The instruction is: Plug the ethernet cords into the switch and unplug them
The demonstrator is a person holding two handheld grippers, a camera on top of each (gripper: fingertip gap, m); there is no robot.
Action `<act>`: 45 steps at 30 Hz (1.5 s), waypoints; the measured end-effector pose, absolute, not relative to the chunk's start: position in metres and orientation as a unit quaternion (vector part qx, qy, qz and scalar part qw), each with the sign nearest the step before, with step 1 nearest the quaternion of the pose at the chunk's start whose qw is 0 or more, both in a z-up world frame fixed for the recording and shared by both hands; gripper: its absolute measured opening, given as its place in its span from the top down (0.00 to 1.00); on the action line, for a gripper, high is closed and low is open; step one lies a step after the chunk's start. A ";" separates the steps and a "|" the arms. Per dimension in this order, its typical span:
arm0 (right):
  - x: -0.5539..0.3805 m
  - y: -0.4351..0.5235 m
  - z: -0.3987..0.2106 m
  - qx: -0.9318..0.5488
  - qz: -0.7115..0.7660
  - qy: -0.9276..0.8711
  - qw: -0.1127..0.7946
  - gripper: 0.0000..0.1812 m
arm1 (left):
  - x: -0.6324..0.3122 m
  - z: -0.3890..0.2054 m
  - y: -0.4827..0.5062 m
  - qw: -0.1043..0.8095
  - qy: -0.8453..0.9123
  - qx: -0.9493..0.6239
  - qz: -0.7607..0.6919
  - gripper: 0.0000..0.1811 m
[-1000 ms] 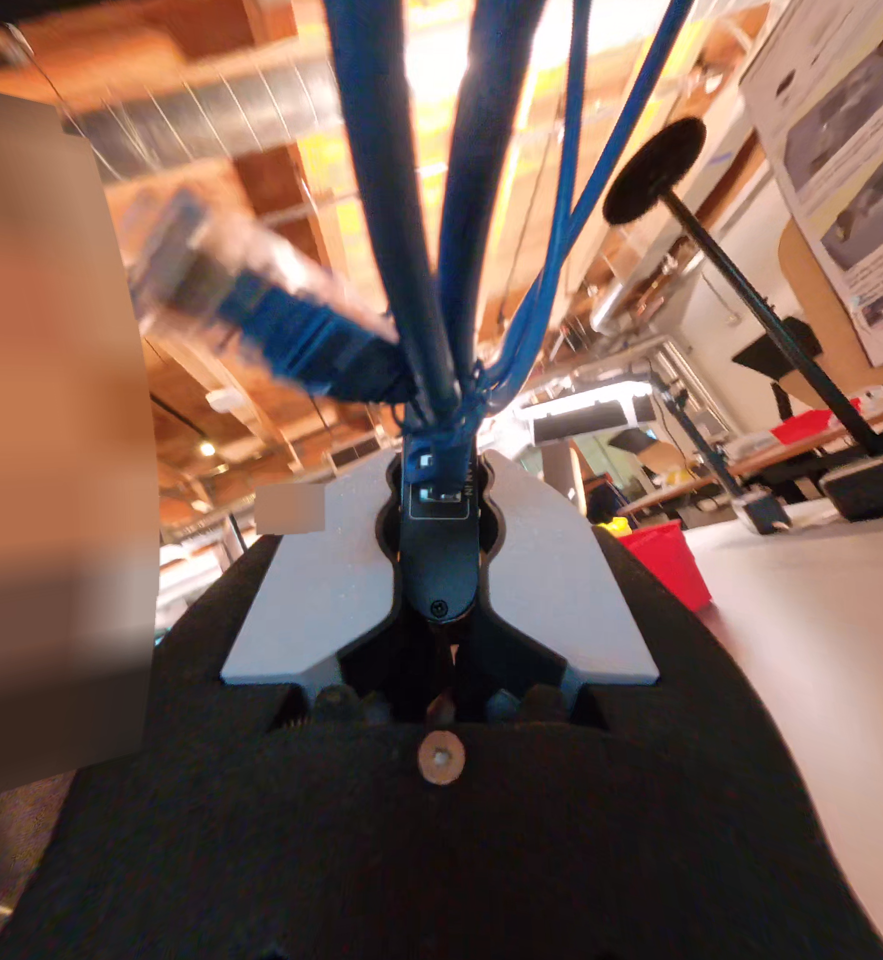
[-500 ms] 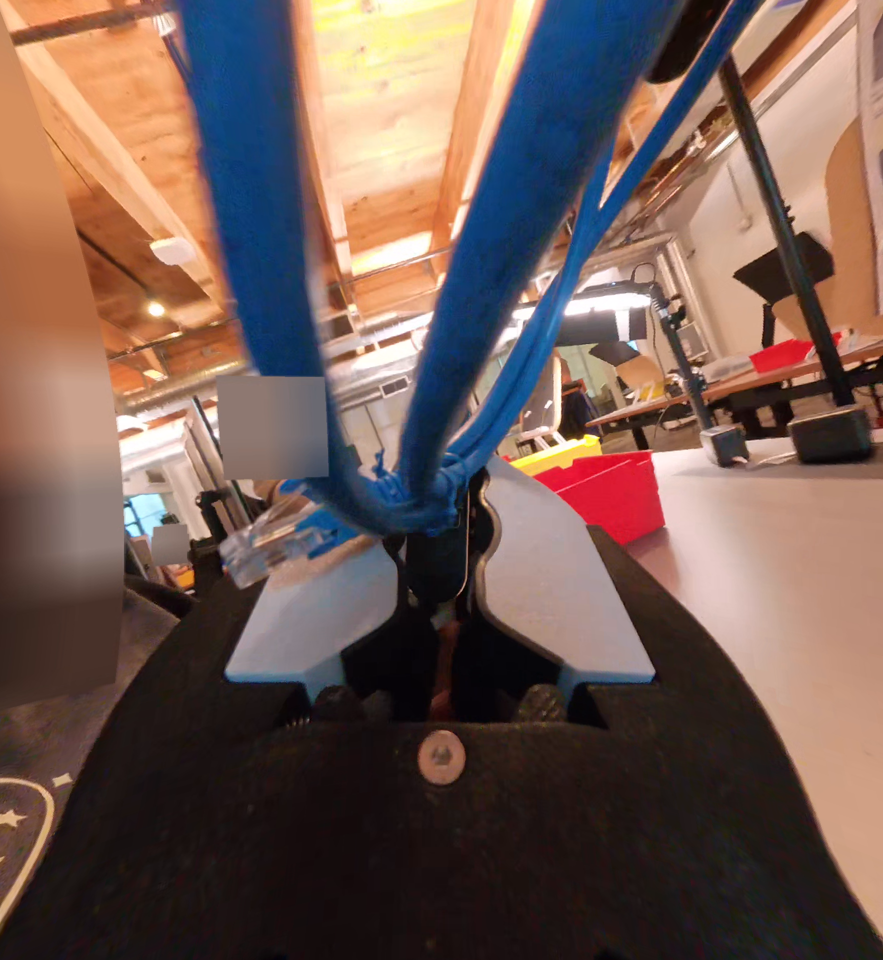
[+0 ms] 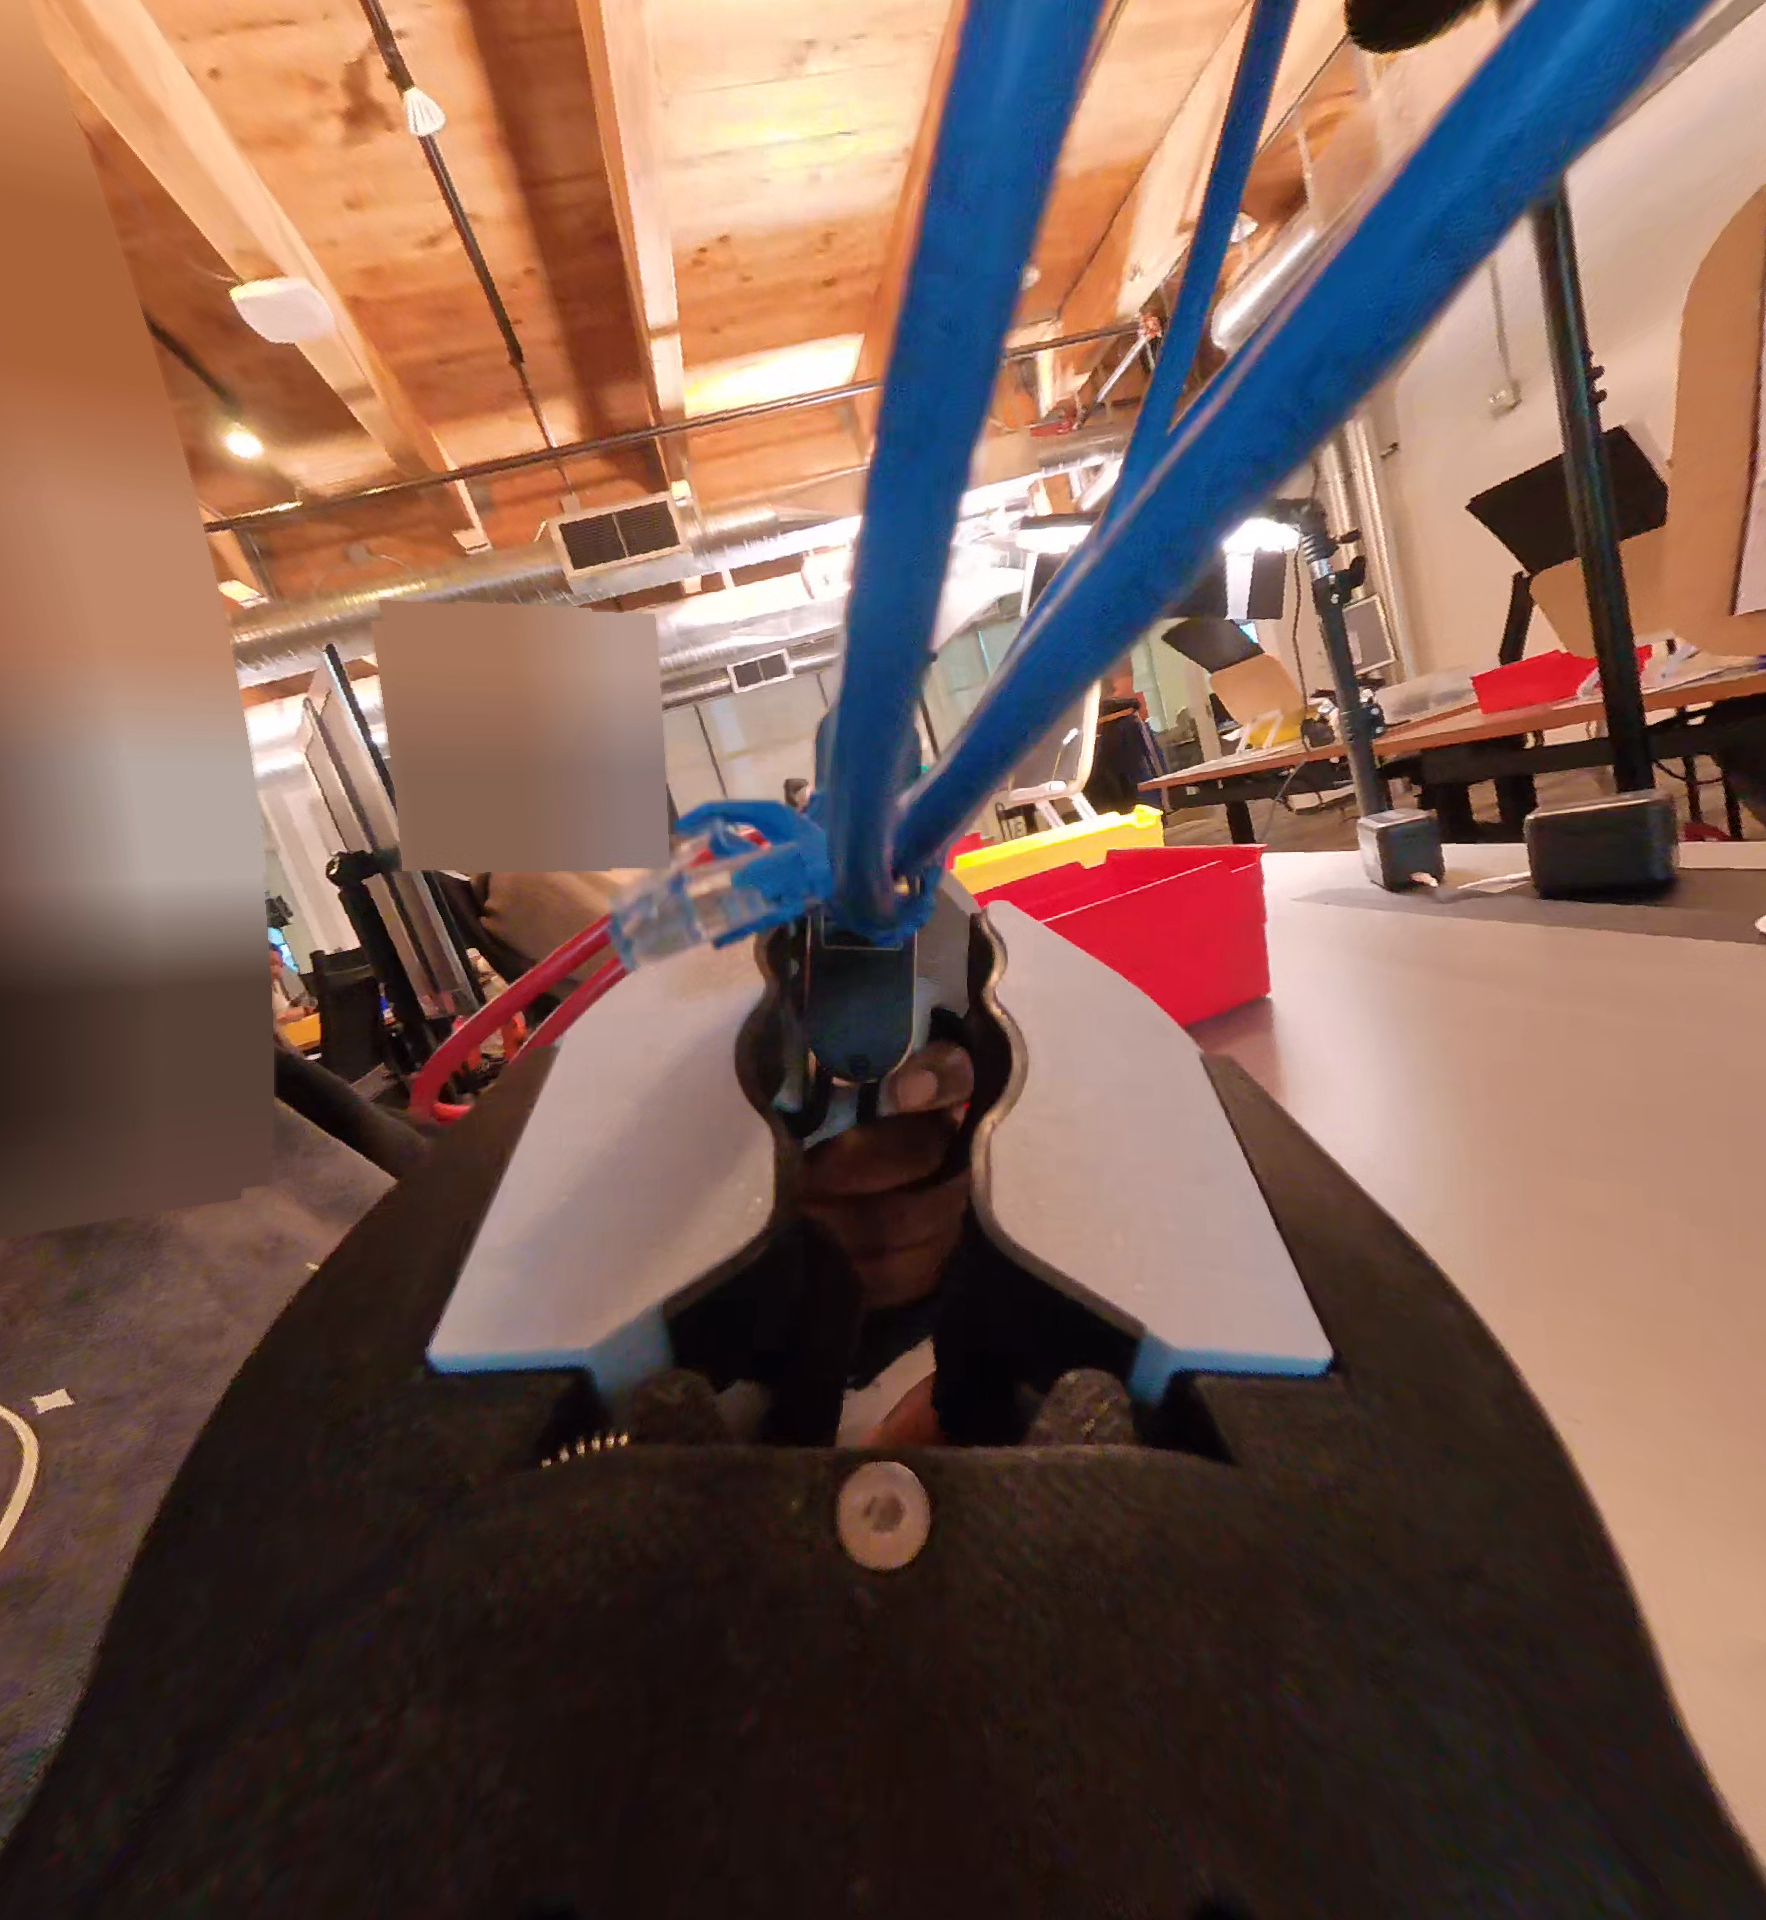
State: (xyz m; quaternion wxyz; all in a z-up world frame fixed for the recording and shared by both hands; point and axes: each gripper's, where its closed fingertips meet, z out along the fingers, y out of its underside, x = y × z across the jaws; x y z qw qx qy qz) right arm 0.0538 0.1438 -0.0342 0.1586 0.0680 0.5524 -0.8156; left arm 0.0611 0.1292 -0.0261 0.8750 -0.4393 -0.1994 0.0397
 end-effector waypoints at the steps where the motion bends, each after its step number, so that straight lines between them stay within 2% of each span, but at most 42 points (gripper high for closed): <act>1: 0.056 0.143 -0.035 0.064 -0.814 0.554 0.161 0.82 | 0.061 -0.028 0.131 0.872 -0.199 -0.446 0.046 0.86; 5: 0.060 0.141 -0.036 0.052 -0.817 0.555 0.147 0.90 | 0.063 -0.034 0.138 0.861 -0.192 -0.467 0.063 0.86; 11: 0.068 0.139 -0.037 0.019 -0.808 0.577 0.116 0.90 | 0.072 -0.034 0.135 0.865 -0.173 -0.464 0.080 0.86; 21: 0.083 0.139 -0.026 -0.060 -0.791 0.602 -0.089 0.90 | 0.089 -0.026 0.137 0.861 -0.109 -0.467 0.167 0.86; 32: 0.072 0.135 -0.024 -0.026 -0.785 0.590 -0.187 0.90 | 0.079 -0.026 0.132 0.861 -0.143 -0.459 0.164 0.86; 37: 0.071 0.133 -0.019 -0.005 -0.795 0.579 -0.180 0.90 | 0.077 -0.023 0.126 0.882 -0.158 -0.427 0.119 0.86; 39: 0.034 0.181 0.004 0.082 -0.817 0.495 -0.284 0.93 | 0.084 -0.014 0.107 0.910 -0.145 -0.374 0.104 0.86; 40: 0.018 0.212 0.013 0.109 -0.827 0.468 -0.291 0.93 | 0.094 -0.007 0.093 0.926 -0.125 -0.345 0.084 0.86; 42: 0.009 0.234 0.016 0.115 -0.829 0.495 -0.232 0.93 | 0.092 -0.005 0.076 0.929 -0.136 -0.330 0.101 0.86; 45: 0.000 0.246 0.013 0.113 -0.768 0.574 -0.261 0.93 | 0.078 -0.007 0.072 0.925 -0.168 -0.323 0.109 0.86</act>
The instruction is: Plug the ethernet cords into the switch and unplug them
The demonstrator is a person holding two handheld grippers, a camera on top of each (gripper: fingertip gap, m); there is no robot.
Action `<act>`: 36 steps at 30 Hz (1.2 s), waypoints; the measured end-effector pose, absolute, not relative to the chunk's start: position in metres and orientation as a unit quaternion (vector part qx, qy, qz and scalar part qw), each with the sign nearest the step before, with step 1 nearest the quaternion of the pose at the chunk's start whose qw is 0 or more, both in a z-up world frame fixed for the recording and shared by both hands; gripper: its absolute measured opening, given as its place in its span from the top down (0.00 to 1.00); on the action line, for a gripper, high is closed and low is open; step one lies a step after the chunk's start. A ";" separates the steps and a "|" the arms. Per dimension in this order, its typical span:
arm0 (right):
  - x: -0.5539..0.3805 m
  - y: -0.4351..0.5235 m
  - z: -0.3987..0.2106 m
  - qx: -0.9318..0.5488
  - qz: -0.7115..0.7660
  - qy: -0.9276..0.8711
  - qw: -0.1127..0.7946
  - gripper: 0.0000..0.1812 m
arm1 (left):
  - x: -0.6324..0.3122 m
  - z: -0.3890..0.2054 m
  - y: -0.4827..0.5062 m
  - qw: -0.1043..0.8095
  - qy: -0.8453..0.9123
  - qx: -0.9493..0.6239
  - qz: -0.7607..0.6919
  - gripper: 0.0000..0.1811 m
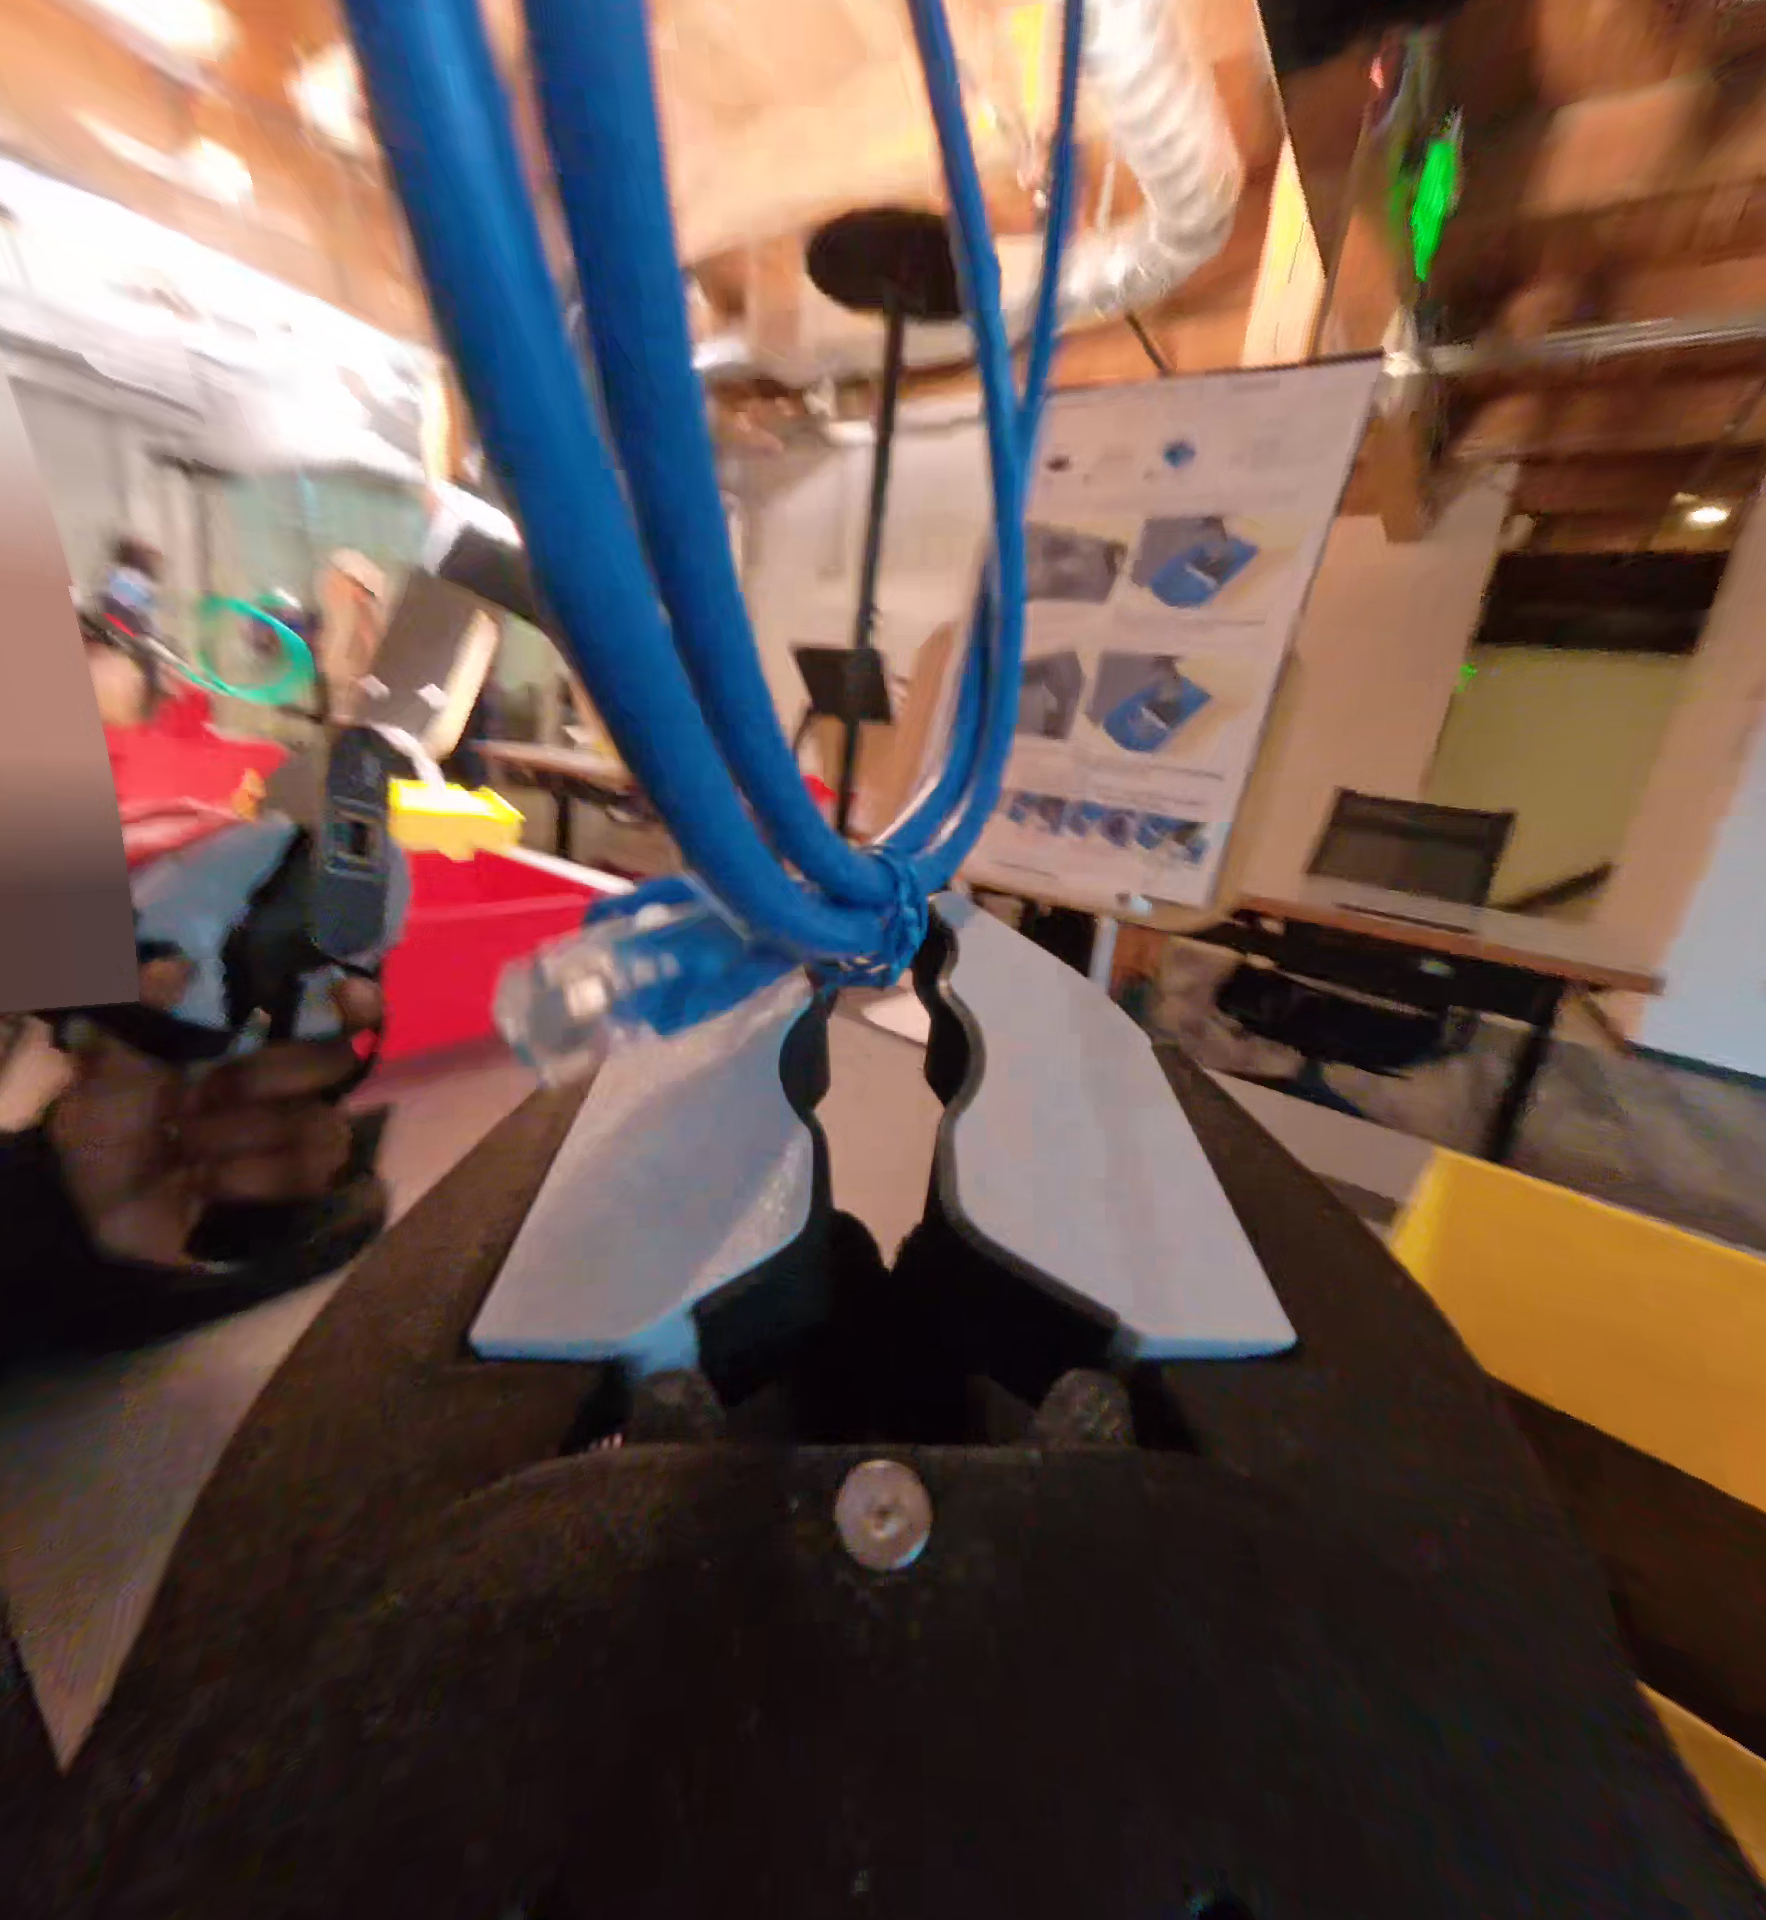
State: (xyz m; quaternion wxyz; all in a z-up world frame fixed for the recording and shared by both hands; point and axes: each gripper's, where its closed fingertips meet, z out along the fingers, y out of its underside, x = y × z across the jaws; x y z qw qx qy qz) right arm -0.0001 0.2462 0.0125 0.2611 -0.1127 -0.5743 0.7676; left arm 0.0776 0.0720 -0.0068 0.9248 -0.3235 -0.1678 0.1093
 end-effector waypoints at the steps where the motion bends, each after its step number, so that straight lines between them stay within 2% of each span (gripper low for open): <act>1: -0.006 0.254 0.010 -0.120 0.743 -0.594 0.283 0.93 | 0.076 -0.009 0.072 0.922 -0.175 -0.326 0.110 0.86; 6: -0.045 0.312 -0.013 -0.180 0.583 -0.684 0.399 0.93 | 0.059 -0.020 0.065 0.916 -0.234 -0.314 0.085 0.87; 11: -0.069 0.375 -0.024 -0.199 0.392 -0.765 0.471 0.93 | 0.058 -0.021 0.067 0.916 -0.236 -0.317 0.075 0.87; 17: -0.089 0.442 -0.031 -0.144 0.143 -0.855 0.478 0.93 | 0.058 -0.027 0.083 0.899 -0.232 -0.361 0.087 0.86; 23: -0.111 0.467 -0.041 -0.097 0.023 -0.908 0.407 0.93 | 0.060 -0.027 0.087 0.889 -0.222 -0.380 0.126 0.87; 29: -0.129 0.473 -0.071 -0.056 -0.078 -0.964 0.248 0.93 | 0.059 -0.028 0.089 0.885 -0.222 -0.388 0.131 0.87; 36: -0.150 0.464 -0.088 -0.016 -0.168 -0.979 0.118 0.93 | 0.062 -0.030 0.098 0.872 -0.208 -0.415 0.155 0.87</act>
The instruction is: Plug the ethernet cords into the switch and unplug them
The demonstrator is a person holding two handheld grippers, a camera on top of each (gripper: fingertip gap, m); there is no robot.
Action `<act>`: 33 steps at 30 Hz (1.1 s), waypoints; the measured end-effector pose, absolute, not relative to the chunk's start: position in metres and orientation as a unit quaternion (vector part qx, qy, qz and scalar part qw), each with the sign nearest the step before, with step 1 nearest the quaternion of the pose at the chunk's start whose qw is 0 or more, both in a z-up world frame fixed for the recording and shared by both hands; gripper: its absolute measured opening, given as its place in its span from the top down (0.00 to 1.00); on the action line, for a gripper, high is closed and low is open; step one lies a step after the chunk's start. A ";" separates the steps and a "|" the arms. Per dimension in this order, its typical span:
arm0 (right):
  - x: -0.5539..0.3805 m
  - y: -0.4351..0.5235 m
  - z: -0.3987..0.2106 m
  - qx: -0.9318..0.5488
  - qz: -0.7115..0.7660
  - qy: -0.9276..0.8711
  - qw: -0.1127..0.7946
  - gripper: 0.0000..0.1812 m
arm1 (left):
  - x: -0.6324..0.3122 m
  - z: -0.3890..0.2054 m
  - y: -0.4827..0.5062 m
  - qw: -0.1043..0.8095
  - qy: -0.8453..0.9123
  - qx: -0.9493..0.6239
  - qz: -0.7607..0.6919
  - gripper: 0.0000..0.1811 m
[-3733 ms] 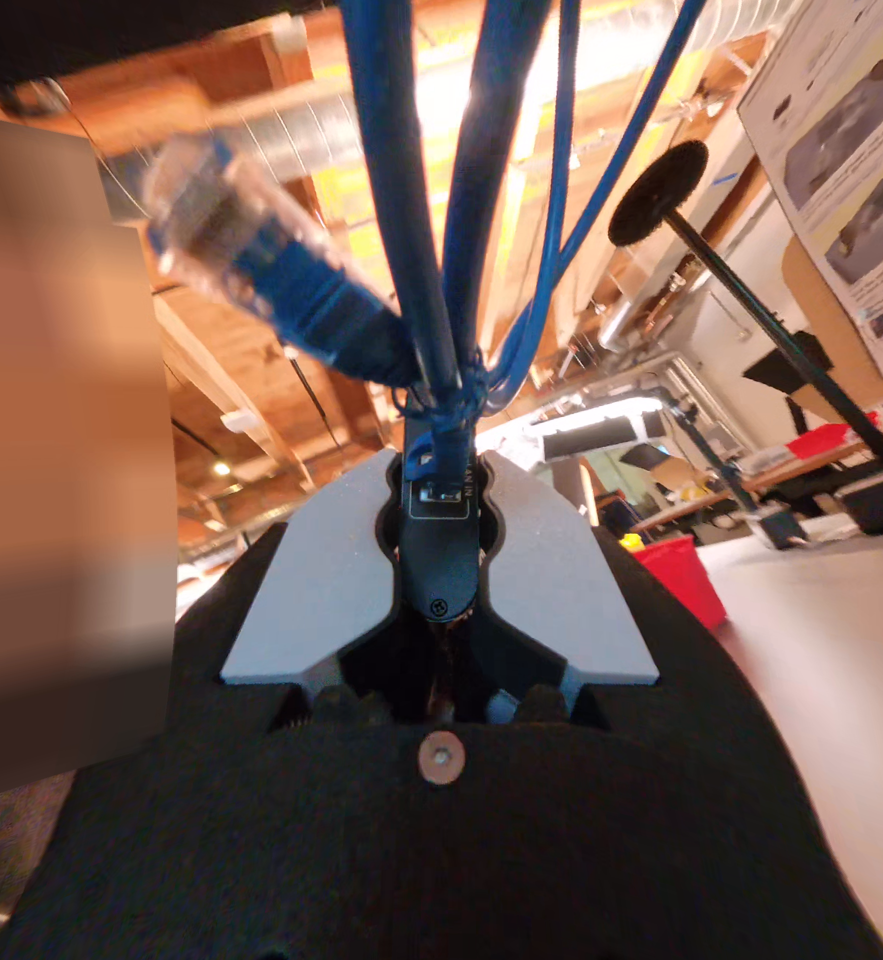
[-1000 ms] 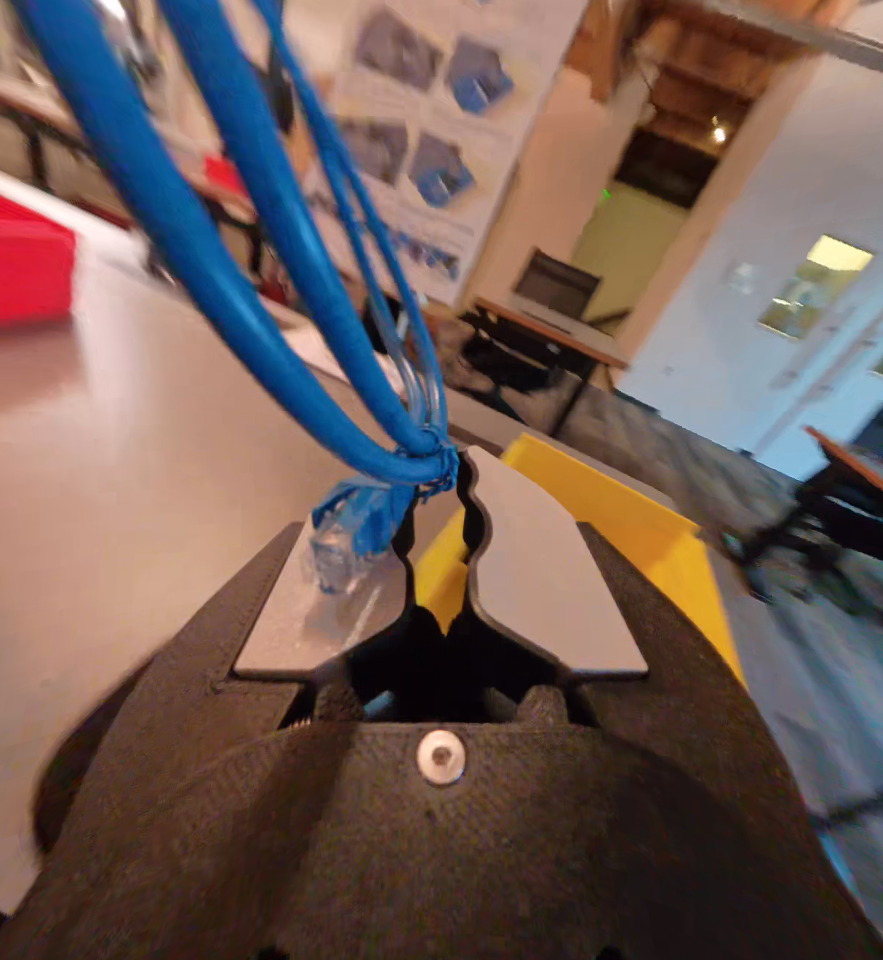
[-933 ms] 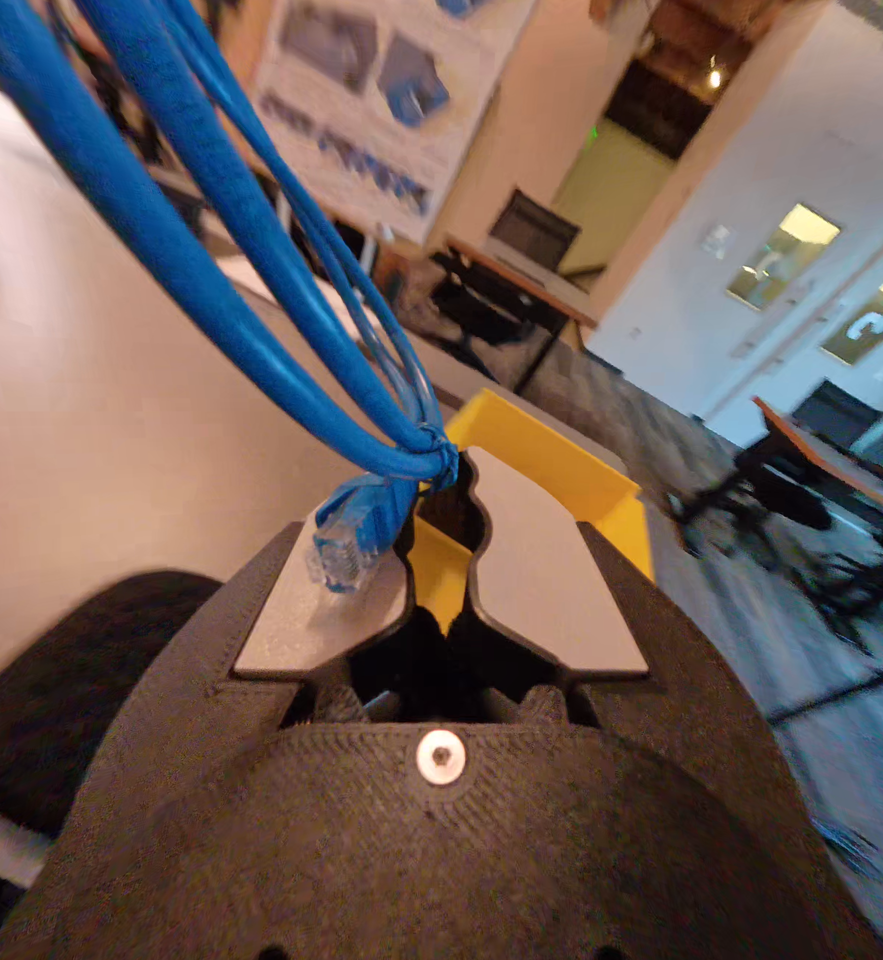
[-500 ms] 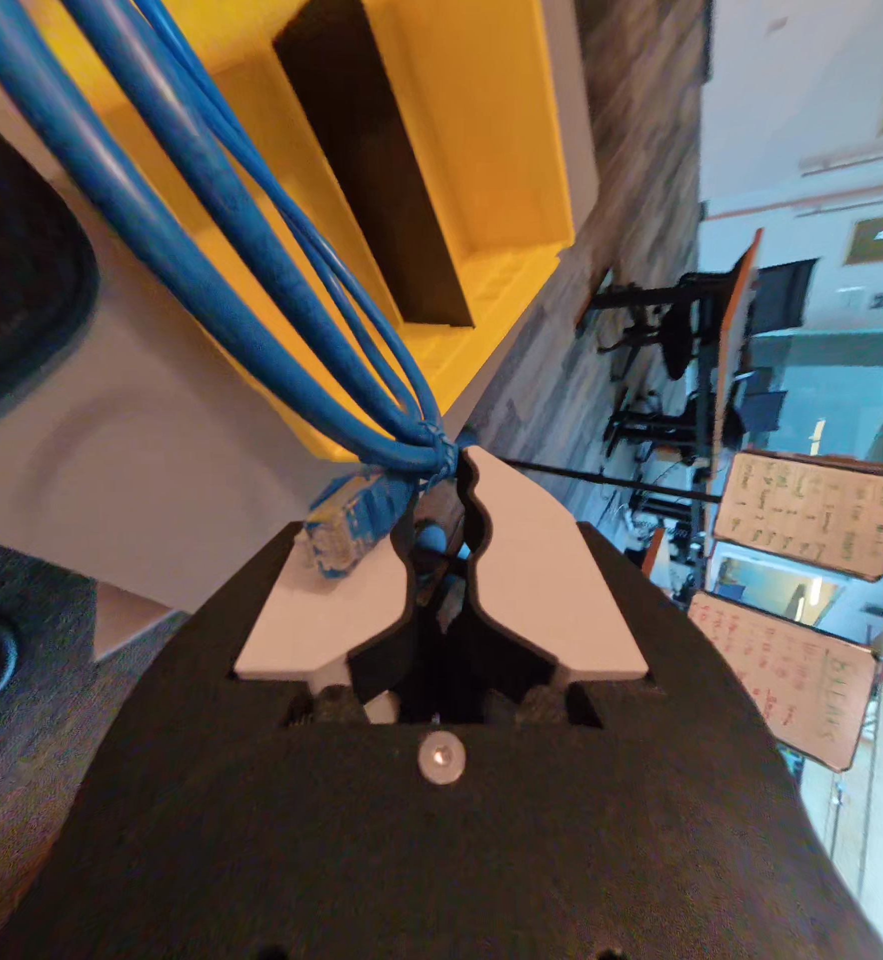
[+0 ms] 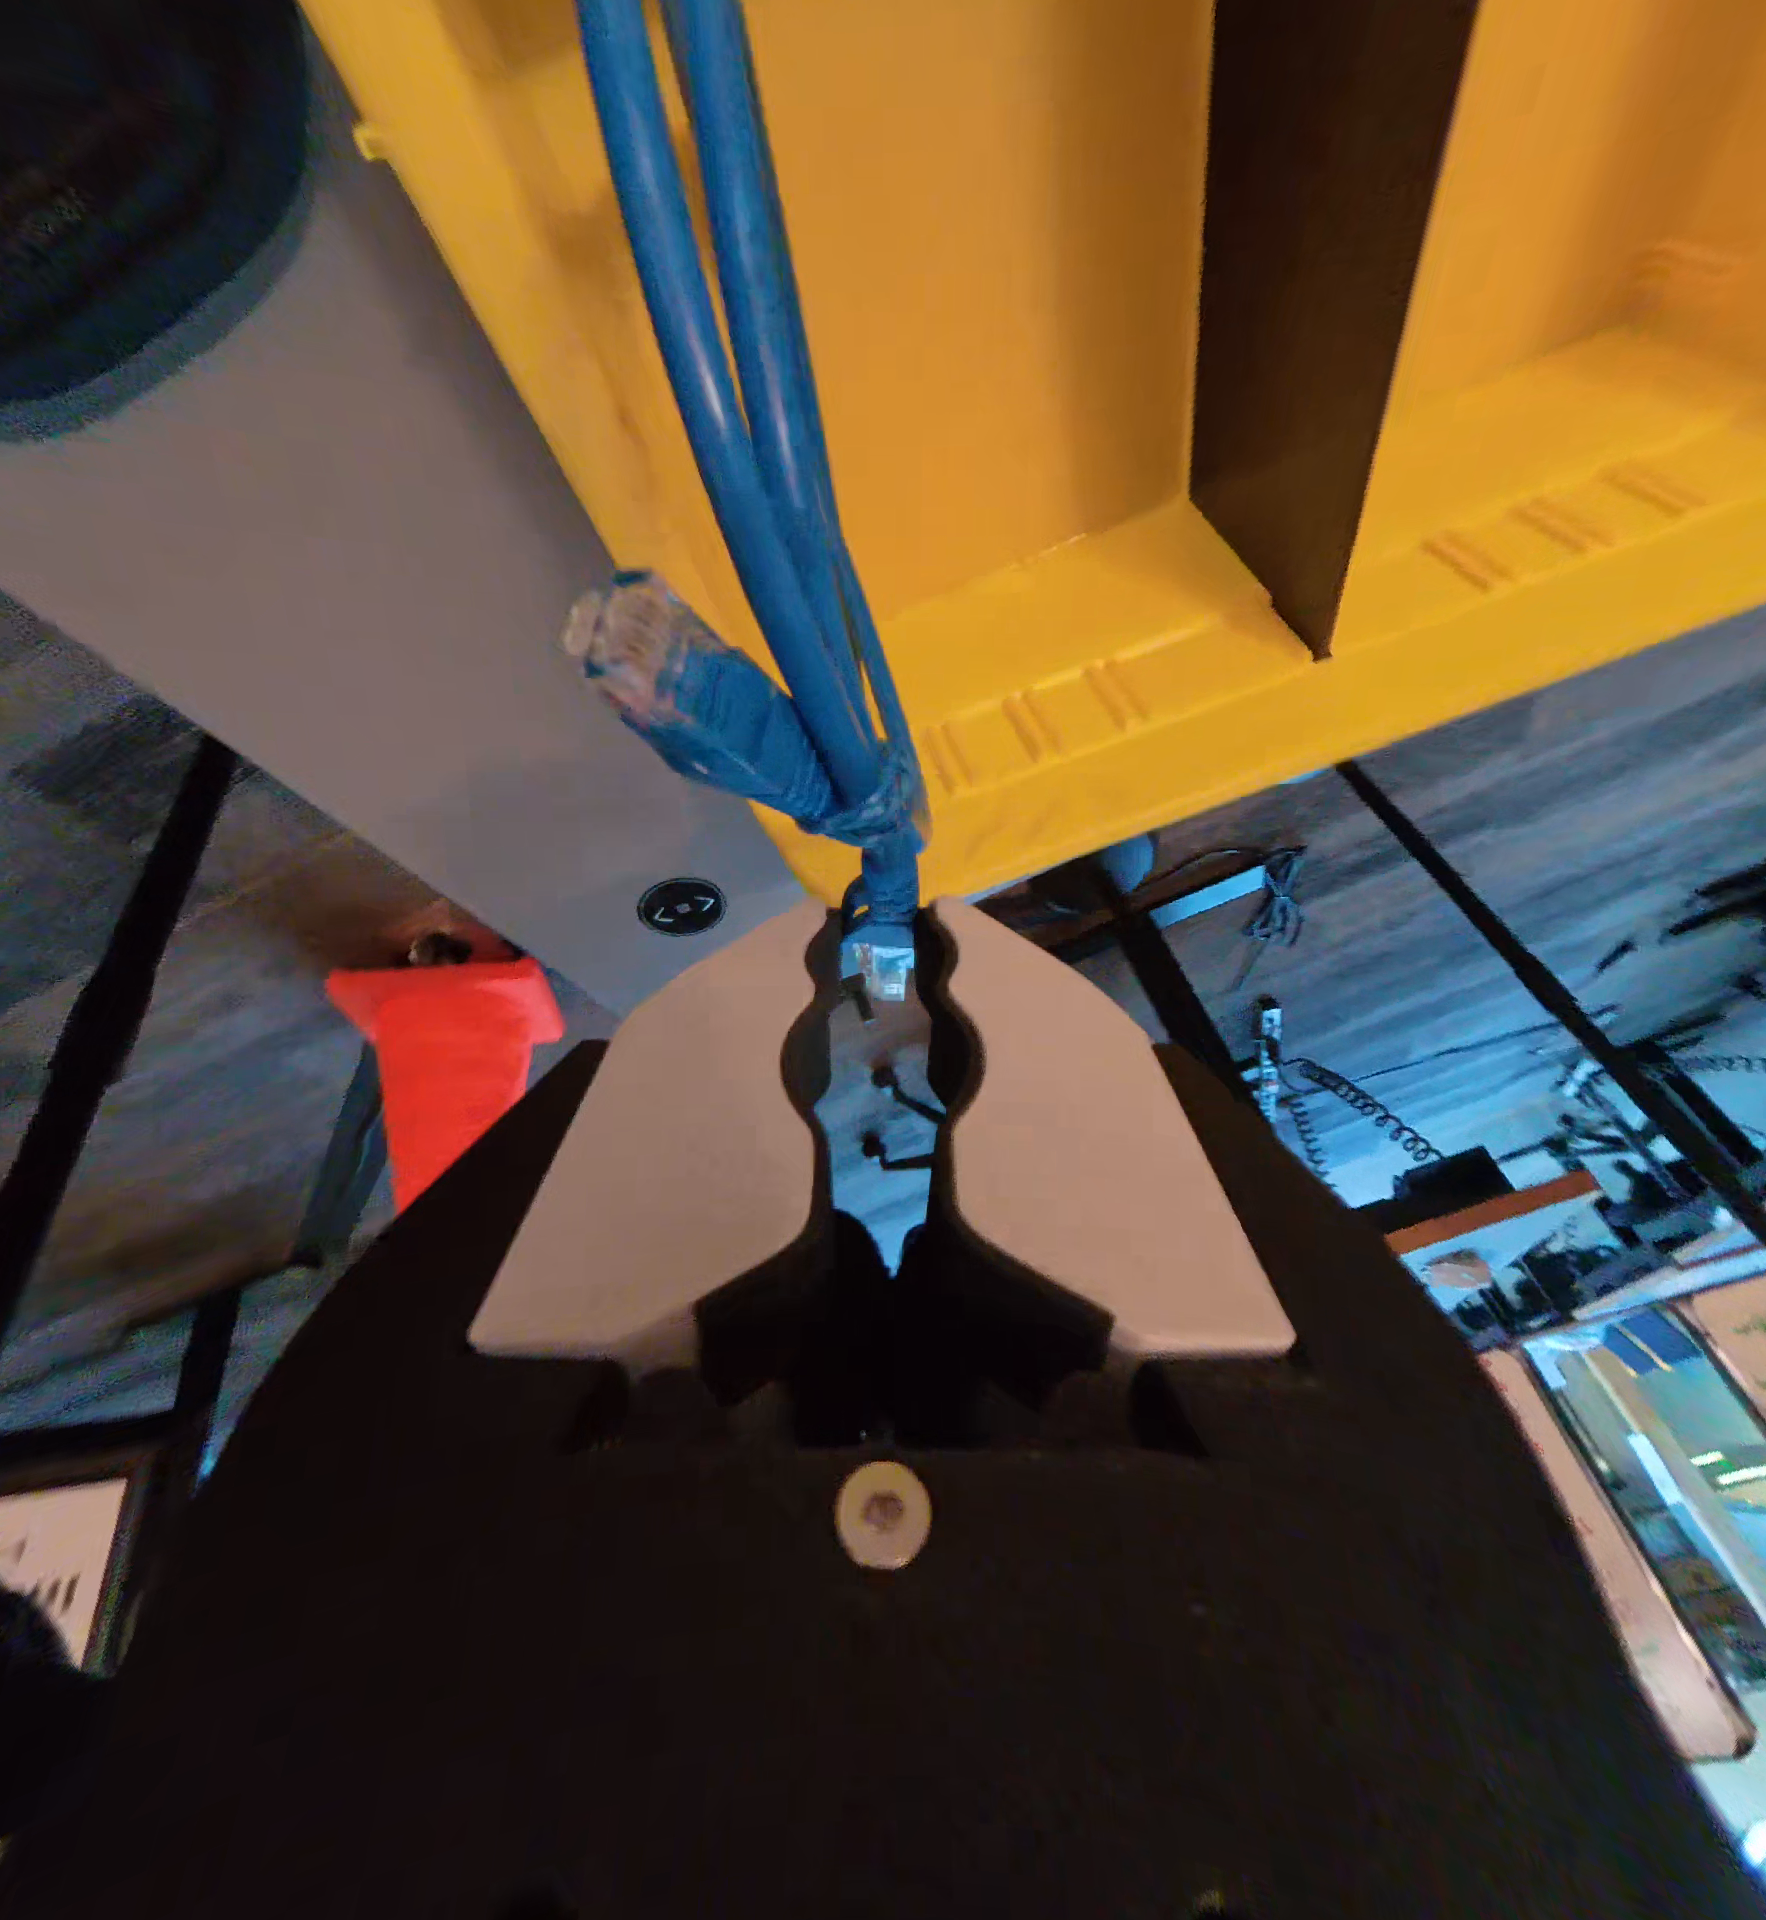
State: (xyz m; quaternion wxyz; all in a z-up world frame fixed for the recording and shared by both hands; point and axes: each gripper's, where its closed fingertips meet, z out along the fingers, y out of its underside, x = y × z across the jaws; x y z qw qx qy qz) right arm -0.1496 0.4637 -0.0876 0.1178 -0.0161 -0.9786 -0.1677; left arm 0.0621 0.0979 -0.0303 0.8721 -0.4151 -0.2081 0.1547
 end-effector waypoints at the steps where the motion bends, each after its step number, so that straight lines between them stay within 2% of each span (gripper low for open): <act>1: -0.152 0.461 -0.090 -0.014 -0.175 -0.979 0.101 0.93 | 0.063 -0.031 0.099 0.871 -0.206 -0.418 0.155 0.87; 4: -0.165 0.455 -0.094 -0.012 -0.195 -0.978 0.073 0.93 | 0.064 -0.030 0.099 0.873 -0.204 -0.416 0.150 0.87; 20: -0.238 0.414 -0.125 -0.039 -0.139 -0.982 0.125 0.90 | 0.061 -0.031 0.095 0.876 -0.215 -0.407 0.141 0.86; 23: -0.248 0.407 -0.120 -0.055 -0.112 -0.977 0.173 0.78 | 0.059 -0.032 0.094 0.875 -0.224 -0.407 0.136 0.87; 26: -0.256 0.371 -0.094 -0.103 0.029 -0.961 0.255 0.75 | 0.055 -0.036 0.095 0.871 -0.238 -0.412 0.120 0.87; 29: -0.224 0.297 -0.048 -0.124 0.294 -0.904 0.284 0.76 | 0.050 -0.043 0.099 0.863 -0.257 -0.425 0.094 0.86; 30: -0.199 0.269 -0.031 -0.116 0.395 -0.874 0.258 0.76 | 0.049 -0.047 0.102 0.858 -0.264 -0.433 0.084 0.86; 33: -0.099 0.205 0.007 -0.046 0.623 -0.775 0.098 0.73 | 0.044 -0.062 0.114 0.830 -0.288 -0.476 0.049 0.86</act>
